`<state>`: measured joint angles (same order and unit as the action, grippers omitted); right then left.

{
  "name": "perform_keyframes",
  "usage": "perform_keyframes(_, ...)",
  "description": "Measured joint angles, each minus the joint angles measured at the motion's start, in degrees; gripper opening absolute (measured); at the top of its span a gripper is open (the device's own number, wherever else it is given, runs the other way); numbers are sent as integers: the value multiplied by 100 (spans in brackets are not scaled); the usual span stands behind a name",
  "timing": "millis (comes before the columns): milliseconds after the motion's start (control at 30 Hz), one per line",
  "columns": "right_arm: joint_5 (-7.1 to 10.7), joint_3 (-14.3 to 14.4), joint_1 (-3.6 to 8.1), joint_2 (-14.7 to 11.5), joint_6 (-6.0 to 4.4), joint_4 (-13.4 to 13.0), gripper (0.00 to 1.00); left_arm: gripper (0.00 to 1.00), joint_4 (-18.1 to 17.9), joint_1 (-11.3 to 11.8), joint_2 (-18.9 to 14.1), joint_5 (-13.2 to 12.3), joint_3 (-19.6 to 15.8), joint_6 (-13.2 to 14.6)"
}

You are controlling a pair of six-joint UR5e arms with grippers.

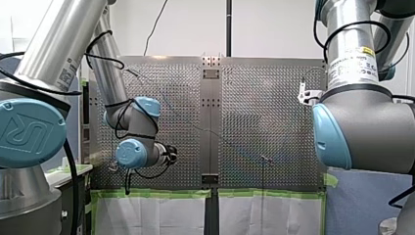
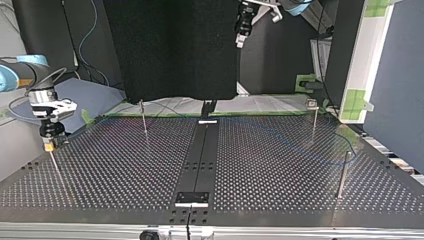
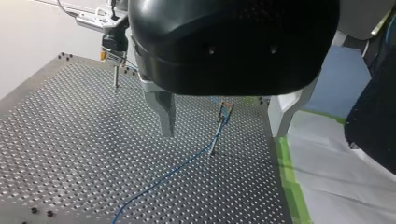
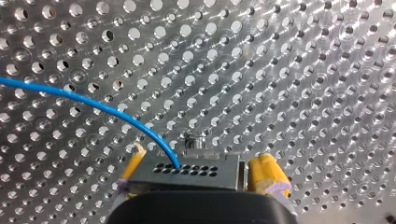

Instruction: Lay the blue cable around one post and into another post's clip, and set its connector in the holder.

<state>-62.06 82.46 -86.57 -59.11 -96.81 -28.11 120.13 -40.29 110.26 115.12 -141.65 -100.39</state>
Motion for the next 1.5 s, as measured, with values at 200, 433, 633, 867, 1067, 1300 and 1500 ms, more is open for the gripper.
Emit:
perform_keyframes(200, 0, 0, 0, 0, 0, 0, 91, 100, -71, 1, 0, 4, 0, 2)
perform_keyframes(433, 0, 0, 0, 0, 0, 0, 91, 100, -325, 2, -1, 5, 0, 3)
perform_keyframes(633, 0, 0, 0, 0, 0, 0, 91, 100, -351, 2, -1, 5, 0, 3)
perform_keyframes(867, 0, 0, 0, 0, 0, 0, 91, 100, -353, 2, -2, 5, 0, 3)
perform_keyframes(1067, 0, 0, 0, 0, 0, 0, 91, 100, -353, 2, -2, 5, 0, 3)
perform_keyframes(1300, -1, 0, 0, 0, 0, 0, 91, 100, -353, 2, -2, 5, 0, 3)
perform_keyframes(1500, 0, 0, 0, 0, 0, 0, 91, 100, -353, 2, -2, 5, 0, 2)
